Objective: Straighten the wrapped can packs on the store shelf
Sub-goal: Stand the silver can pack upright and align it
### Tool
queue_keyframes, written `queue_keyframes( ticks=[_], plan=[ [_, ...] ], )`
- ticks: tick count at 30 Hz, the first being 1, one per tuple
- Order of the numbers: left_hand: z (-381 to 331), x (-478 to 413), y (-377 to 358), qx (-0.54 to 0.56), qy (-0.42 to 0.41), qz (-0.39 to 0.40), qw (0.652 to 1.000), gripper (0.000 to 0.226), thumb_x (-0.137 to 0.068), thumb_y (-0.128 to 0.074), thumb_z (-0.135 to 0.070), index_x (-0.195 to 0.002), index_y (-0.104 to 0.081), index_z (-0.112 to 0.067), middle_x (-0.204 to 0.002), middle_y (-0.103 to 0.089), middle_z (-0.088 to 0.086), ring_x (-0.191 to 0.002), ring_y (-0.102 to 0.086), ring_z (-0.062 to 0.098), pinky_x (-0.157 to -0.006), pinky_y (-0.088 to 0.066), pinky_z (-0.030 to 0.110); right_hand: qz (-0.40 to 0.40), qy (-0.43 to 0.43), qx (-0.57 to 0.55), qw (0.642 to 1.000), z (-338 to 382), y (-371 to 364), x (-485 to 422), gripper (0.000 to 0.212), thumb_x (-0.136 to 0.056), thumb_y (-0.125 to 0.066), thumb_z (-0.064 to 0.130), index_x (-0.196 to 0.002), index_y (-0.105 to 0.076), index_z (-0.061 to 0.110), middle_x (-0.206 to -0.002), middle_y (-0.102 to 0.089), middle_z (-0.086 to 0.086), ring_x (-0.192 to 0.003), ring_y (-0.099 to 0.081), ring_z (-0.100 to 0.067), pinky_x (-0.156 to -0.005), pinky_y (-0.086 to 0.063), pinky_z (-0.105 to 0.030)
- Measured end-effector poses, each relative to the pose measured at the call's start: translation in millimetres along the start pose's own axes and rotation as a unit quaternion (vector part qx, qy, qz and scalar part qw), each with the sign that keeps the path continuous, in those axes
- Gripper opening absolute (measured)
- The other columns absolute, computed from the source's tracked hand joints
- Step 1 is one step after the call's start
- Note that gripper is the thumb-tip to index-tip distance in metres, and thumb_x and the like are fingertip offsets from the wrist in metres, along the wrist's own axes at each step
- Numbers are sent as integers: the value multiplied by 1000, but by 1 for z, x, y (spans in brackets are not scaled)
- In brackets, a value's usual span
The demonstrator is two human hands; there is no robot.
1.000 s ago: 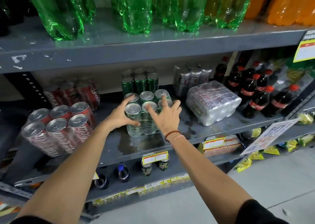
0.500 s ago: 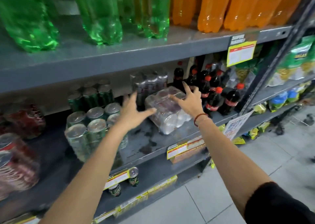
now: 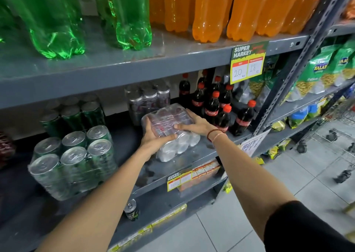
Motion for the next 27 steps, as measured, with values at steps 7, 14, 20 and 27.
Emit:
queue_keyframes(
  ticks=[7, 14, 20, 27],
  plan=[
    [5, 33, 15, -168, -221, -19, 960, 134, -51, -84, -52, -145, 11, -41, -160, -2, -1, -136, -23, 6, -108, -29, 30, -181, 89, -166, 965, -24, -46, 54, 107, -70, -80, 42, -150, -11, 27, -156, -23, 4, -139, -24, -6, -116, -27, -39],
    [47, 73, 0, -328, -271, -83, 901, 127, -71, -77, -38, -129, 35, -53, -153, 20, 1, -103, -63, 42, -75, -54, 47, -262, 69, -155, 950, -50, -84, 94, 113, -60, -83, 54, -148, -15, 29, -145, -42, 2, -130, -45, -13, -105, -44, -44],
    [49, 85, 14, -371, -282, -63, 883, 108, -82, -64, -42, -132, 31, -52, -154, 19, -4, -106, -62, 31, -66, -54, 38, -254, 92, -153, 951, -52, -77, 99, 98, -68, -80, 47, -144, -25, 23, -141, -45, -2, -130, -46, -16, -105, -42, -43],
    [5, 111, -13, -101, -214, -203, 950, 78, -82, -59, -52, -146, -17, -36, -159, 12, 6, -146, -6, 23, -109, -26, 38, -192, 128, -235, 944, -8, -10, 75, 66, -84, -56, 56, -143, -29, 40, -148, -29, 10, -137, -30, -7, -110, -28, -28]
  ],
)
Point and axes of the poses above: each hand's wrist, its own x-axis away from the middle knuckle, its own y-axis out of the back of the hand, z = x × y, the point moved 3 cm from there along -x, towards the middle knuckle
